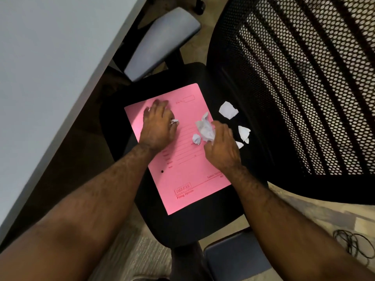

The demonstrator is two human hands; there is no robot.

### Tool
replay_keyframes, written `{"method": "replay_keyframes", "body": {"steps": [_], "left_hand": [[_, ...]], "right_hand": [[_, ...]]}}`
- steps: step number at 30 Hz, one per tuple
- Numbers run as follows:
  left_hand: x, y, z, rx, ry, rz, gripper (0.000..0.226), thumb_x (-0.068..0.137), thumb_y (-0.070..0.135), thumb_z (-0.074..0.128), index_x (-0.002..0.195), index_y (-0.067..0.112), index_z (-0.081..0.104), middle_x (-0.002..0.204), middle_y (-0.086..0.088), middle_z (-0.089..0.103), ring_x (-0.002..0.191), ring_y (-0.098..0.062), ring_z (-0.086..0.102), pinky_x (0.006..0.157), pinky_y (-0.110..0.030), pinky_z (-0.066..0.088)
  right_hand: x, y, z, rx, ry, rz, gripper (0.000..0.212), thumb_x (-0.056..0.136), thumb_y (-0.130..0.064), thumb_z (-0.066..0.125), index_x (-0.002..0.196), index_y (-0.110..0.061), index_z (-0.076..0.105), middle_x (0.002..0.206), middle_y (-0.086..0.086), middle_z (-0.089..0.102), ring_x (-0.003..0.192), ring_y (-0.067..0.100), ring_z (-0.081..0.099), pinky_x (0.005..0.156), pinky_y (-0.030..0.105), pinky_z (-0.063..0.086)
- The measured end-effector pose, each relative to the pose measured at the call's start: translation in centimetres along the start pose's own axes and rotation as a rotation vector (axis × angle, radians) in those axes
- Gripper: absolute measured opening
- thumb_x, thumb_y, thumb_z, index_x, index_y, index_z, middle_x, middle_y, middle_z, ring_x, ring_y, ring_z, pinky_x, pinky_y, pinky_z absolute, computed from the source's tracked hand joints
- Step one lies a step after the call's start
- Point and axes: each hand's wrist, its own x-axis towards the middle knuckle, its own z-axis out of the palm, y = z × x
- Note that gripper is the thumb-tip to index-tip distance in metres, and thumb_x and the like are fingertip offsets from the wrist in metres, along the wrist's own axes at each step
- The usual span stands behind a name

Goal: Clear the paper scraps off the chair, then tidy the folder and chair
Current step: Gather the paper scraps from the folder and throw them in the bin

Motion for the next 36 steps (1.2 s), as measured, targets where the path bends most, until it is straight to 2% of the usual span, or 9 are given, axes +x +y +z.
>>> {"method": "replay_keyframes", "body": {"steps": [5, 11, 16, 18, 25, 28, 31, 33, 36], "left_hand": [[-0.4, 0.7, 1.1, -0.028, 0.01, 0.08, 0.049, 0.081, 0.036, 0.051, 0.125, 0.013, 0.053, 0.123, -0.013, 0.054, 0.12, -0.029, 0.044, 0.108, -0.051, 0.034], [-1.8, 2.4, 4.5, 0.059, -0.045, 0.213, 0.066, 0.085, 0.063, 0.043, 0.128, 0.015, 0.054, 0.124, -0.012, 0.053, 0.118, -0.026, 0.042, 0.107, -0.045, 0.032], [-2.6, 3.7, 6.3, 0.113, -0.034, 0.297, 0.061, 0.095, 0.062, 0.033, 0.126, 0.013, 0.053, 0.116, -0.014, 0.058, 0.107, -0.028, 0.05, 0.101, -0.045, 0.036], [-3.0, 3.9, 6.4, 0.131, -0.033, 0.322, 0.057, 0.097, 0.06, 0.032, 0.123, 0.013, 0.053, 0.111, -0.01, 0.061, 0.1, -0.027, 0.054, 0.095, -0.044, 0.04], [-5.0, 3.9, 5.7, 0.21, -0.074, 0.412, 0.022, 0.086, 0.025, 0.069, 0.096, 0.007, 0.062, 0.087, -0.012, 0.065, 0.074, -0.026, 0.056, 0.06, -0.036, 0.045], [-6.9, 3.4, 4.8, 0.134, -0.124, 0.357, 0.017, 0.089, 0.022, 0.065, 0.098, 0.008, 0.06, 0.087, -0.012, 0.066, 0.071, -0.024, 0.058, 0.055, -0.032, 0.044], [-9.1, 2.8, 3.7, -0.07, -0.169, 0.135, 0.017, 0.097, 0.03, 0.047, 0.102, 0.017, 0.057, 0.096, -0.005, 0.064, 0.075, -0.015, 0.053, 0.065, -0.029, 0.043], [-10.6, 2.9, 2.9, -0.187, -0.116, -0.027, 0.02, 0.1, 0.033, 0.042, 0.099, 0.019, 0.057, 0.098, -0.002, 0.064, 0.075, -0.012, 0.05, 0.068, -0.029, 0.047], [-14.3, 2.0, 0.9, -0.311, 0.037, -0.234, 0.021, 0.099, 0.03, 0.048, 0.092, 0.014, 0.059, 0.093, -0.005, 0.066, 0.076, -0.022, 0.06, 0.068, -0.037, 0.053]], "right_hand": [[1.9, 0.3, 1.7, -0.091, 0.017, -0.017, 0.076, 0.075, -0.044, 0.057, 0.142, -0.021, 0.031, 0.13, 0.008, 0.044, 0.104, 0.026, 0.046, 0.078, 0.042, 0.049], [2.5, 0.5, 3.8, -0.303, -0.009, -0.062, 0.044, 0.091, -0.038, 0.055, 0.131, -0.019, 0.052, 0.13, 0.014, 0.05, 0.095, 0.03, 0.051, 0.071, 0.042, 0.05], [1.5, 2.0, 3.8, -0.211, -0.012, -0.095, 0.014, 0.09, -0.023, 0.061, 0.097, -0.011, 0.061, 0.107, 0.015, 0.056, 0.087, 0.031, 0.054, 0.054, 0.036, 0.044], [1.3, 2.6, 3.6, -0.16, -0.008, -0.13, 0.014, 0.091, -0.022, 0.059, 0.089, -0.008, 0.059, 0.098, 0.015, 0.056, 0.081, 0.032, 0.055, 0.051, 0.031, 0.037], [-1.0, 1.9, 3.2, -0.013, 0.151, -0.201, 0.03, 0.098, -0.024, 0.049, 0.083, -0.001, 0.061, 0.08, 0.016, 0.056, 0.064, 0.029, 0.057, 0.054, 0.04, 0.052], [-2.6, 0.1, 3.1, 0.082, 0.157, -0.12, 0.019, 0.095, -0.017, 0.057, 0.086, -0.001, 0.06, 0.081, 0.014, 0.058, 0.065, 0.026, 0.058, 0.052, 0.036, 0.052], [-4.7, -2.4, 3.3, 0.2, 0.151, 0.004, 0.013, 0.091, -0.014, 0.062, 0.091, -0.004, 0.054, 0.078, 0.012, 0.06, 0.064, 0.024, 0.06, 0.052, 0.028, 0.05], [-6.0, -3.6, 3.4, 0.232, 0.136, 0.038, 0.014, 0.091, -0.014, 0.061, 0.091, -0.005, 0.051, 0.075, 0.01, 0.06, 0.063, 0.026, 0.062, 0.052, 0.028, 0.049], [-8.1, -6.4, 3.8, 0.249, 0.062, 0.025, 0.014, 0.091, -0.015, 0.061, 0.098, -0.008, 0.051, 0.081, 0.011, 0.063, 0.068, 0.029, 0.065, 0.058, 0.032, 0.054]]}}
